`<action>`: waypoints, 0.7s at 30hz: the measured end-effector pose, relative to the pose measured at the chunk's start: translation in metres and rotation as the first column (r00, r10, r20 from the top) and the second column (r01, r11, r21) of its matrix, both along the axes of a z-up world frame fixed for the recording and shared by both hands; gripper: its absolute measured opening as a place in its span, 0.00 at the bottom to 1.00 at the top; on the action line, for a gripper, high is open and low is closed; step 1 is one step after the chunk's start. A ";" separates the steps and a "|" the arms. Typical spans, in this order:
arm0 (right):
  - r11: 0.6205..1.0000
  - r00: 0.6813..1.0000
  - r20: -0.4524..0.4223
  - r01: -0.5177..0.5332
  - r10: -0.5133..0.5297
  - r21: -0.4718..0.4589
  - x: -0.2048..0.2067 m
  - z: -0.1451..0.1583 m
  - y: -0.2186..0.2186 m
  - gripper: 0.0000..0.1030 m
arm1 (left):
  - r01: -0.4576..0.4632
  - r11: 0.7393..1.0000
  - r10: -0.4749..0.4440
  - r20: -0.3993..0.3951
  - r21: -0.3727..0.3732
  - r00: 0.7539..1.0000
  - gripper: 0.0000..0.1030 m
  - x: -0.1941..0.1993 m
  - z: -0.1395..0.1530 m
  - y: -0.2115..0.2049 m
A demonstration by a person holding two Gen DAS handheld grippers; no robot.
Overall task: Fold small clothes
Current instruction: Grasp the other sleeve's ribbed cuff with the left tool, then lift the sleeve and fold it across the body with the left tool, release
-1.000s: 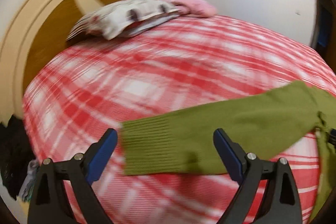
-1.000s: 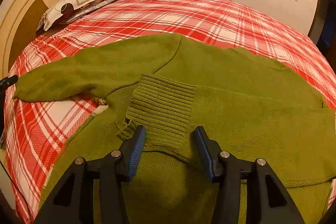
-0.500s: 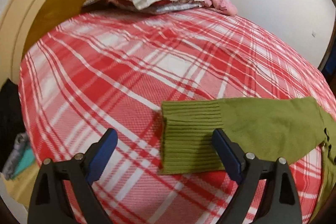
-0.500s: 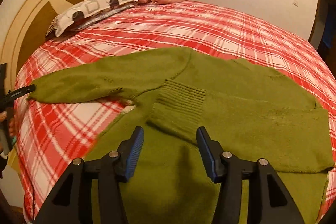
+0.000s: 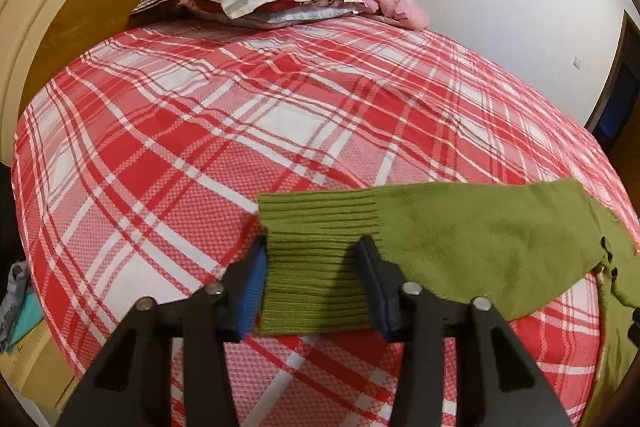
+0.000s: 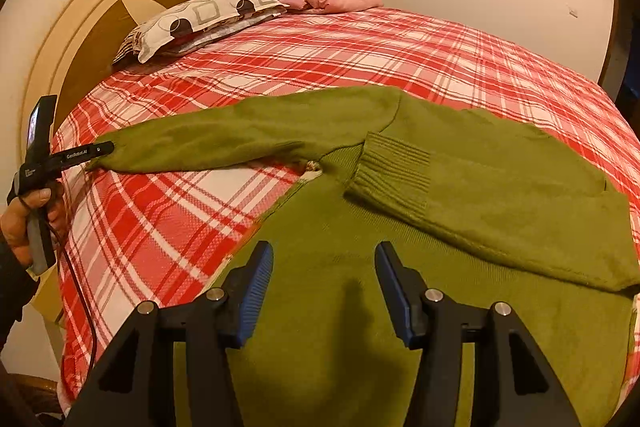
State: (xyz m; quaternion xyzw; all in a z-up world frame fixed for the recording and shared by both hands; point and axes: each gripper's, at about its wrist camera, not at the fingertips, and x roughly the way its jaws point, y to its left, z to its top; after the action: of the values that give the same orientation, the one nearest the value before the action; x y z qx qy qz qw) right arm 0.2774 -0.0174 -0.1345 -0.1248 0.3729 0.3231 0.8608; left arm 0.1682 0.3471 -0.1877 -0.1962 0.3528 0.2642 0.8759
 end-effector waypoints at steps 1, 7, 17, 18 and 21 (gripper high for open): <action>1.000 1.000 -0.001 0.004 -0.004 0.003 -0.001 0.000 -0.001 0.53 | 0.009 1.000 -0.009 0.003 -0.009 1.000 0.19 0.000 0.000 0.000; 0.999 0.999 -0.006 0.038 -0.038 0.007 -0.003 -0.003 -0.015 0.53 | 0.034 0.997 -0.031 0.037 -0.067 0.999 0.09 -0.001 0.010 0.001; 0.996 0.997 -0.013 0.076 -0.076 0.043 -0.005 0.003 -0.035 0.53 | 0.082 0.993 -0.069 0.154 -0.083 0.986 0.09 0.008 0.060 -0.011; 0.996 0.997 -0.012 0.078 -0.078 0.047 -0.007 0.004 -0.037 0.53 | 0.090 0.993 -0.075 0.163 -0.082 0.984 0.09 0.010 0.065 -0.014; 0.995 0.997 -0.014 0.082 -0.081 0.052 -0.009 0.006 -0.043 0.53 | 0.124 0.989 -0.107 0.196 -0.077 0.975 0.09 0.018 0.083 -0.027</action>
State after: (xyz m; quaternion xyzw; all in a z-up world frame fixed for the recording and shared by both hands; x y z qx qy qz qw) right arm 0.2683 -0.0604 -0.1286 -0.0848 0.3744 0.2983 0.8739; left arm 0.1864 0.3198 -0.1045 -0.2384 0.2892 0.1770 0.9101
